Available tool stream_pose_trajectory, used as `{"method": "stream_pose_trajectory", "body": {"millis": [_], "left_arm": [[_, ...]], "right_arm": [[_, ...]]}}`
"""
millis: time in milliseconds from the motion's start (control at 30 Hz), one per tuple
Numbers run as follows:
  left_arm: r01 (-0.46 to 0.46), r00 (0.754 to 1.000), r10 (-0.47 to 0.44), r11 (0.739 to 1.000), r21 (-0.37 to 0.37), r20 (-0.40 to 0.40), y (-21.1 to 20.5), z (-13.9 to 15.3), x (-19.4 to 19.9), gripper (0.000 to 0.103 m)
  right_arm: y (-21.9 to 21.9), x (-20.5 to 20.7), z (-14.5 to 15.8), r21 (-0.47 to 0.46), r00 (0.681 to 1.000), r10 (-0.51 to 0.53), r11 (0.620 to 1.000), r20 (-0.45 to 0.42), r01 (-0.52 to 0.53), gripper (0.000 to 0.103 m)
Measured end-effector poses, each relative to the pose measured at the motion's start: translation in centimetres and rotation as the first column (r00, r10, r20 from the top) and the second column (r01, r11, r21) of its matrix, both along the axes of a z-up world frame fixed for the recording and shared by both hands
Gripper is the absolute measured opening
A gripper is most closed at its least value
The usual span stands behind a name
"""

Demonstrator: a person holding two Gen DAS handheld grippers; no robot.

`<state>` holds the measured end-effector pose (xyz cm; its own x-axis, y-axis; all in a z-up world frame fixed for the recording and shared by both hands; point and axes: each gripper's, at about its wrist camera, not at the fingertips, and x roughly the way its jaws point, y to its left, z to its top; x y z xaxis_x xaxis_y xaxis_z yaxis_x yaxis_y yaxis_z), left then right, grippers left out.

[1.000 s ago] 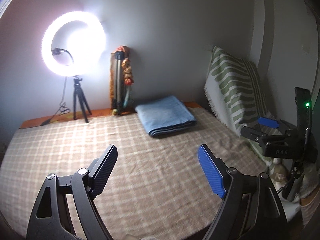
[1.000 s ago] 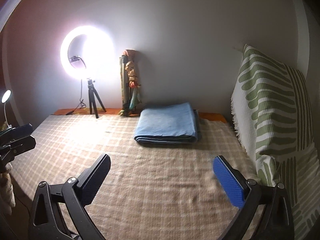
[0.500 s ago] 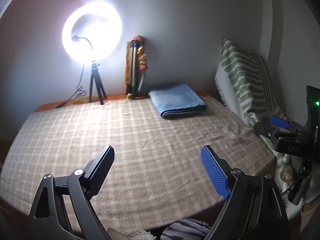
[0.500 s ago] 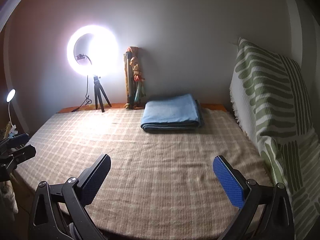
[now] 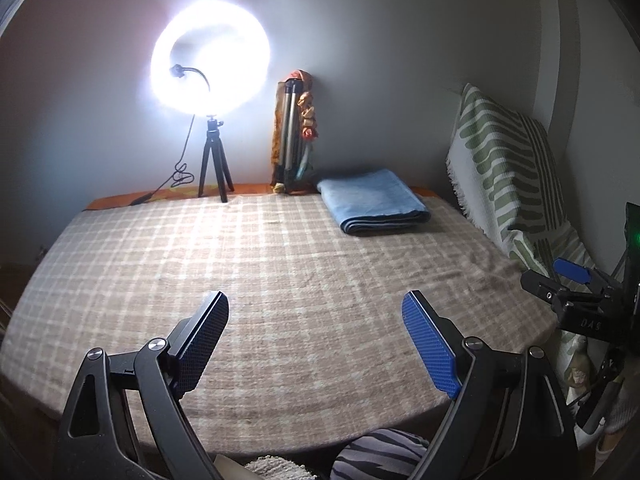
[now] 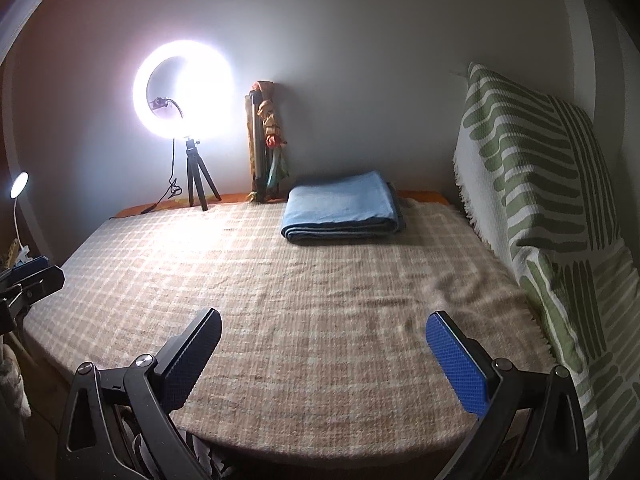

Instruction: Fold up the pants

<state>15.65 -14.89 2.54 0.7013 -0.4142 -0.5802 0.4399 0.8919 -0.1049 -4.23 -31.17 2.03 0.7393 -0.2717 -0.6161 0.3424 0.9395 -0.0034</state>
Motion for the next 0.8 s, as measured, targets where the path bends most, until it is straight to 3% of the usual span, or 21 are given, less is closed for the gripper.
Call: {"method": "stream_pose_trajectory", "body": {"millis": [67, 167, 300, 800], "left_arm": [[-0.016, 1.0, 0.016, 1.0, 0.005, 0.002, 0.07, -0.03, 0.01, 0.089], [-0.021, 1.0, 0.021, 1.0, -0.008, -0.012, 0.32, -0.04, 0.2, 0.103], [-0.017, 1.0, 0.017, 0.999, -0.042, -0.009, 0.75, 0.18, 0.16, 0.103], [-0.029, 1.0, 0.029, 0.999, -0.024, -0.012, 0.59, 0.25, 0.47, 0.103]], "right_arm": [[-0.01, 0.09, -0.07, 0.002, 1.0, -0.003, 1.0, 0.0, 0.003, 0.103], [-0.13, 0.28, -0.13, 0.008, 1.0, -0.005, 1.0, 0.001, 0.005, 0.103], [-0.2, 0.53, -0.33, 0.018, 1.0, 0.001, 1.0, 0.001, -0.001, 0.103], [0.04, 0.93, -0.78, 0.025, 1.0, 0.012, 1.0, -0.005, -0.012, 0.103]]}}
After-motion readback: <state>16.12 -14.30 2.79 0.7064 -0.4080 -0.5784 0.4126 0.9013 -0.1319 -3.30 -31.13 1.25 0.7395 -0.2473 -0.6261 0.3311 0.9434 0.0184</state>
